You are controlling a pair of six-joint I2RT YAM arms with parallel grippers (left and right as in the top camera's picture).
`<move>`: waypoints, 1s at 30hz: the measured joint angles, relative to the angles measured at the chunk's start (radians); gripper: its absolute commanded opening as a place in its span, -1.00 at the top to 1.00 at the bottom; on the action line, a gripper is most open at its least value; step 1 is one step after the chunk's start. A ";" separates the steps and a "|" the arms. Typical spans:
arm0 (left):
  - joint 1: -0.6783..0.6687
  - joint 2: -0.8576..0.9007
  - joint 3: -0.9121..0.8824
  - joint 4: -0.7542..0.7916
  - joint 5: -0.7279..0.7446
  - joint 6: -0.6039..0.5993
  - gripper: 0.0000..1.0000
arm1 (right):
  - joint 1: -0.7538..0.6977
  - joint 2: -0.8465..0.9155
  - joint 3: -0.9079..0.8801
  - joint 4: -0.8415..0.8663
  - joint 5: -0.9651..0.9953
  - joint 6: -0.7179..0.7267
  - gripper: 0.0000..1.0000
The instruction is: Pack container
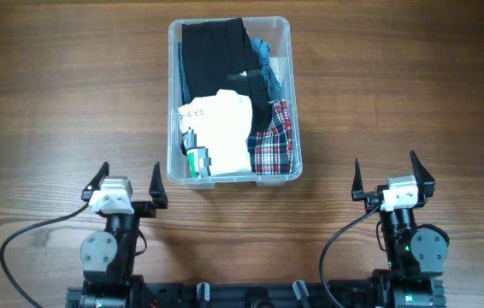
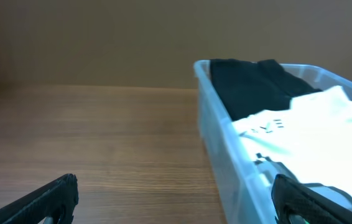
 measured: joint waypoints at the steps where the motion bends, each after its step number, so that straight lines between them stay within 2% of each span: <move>1: 0.010 0.000 0.000 0.000 0.000 0.000 -0.99 | 0.000 0.000 0.000 0.000 0.000 0.000 -1.00; 30: 0.041 0.000 0.000 0.000 0.000 0.000 -0.99 | 0.000 0.000 0.000 0.000 0.000 0.000 -0.99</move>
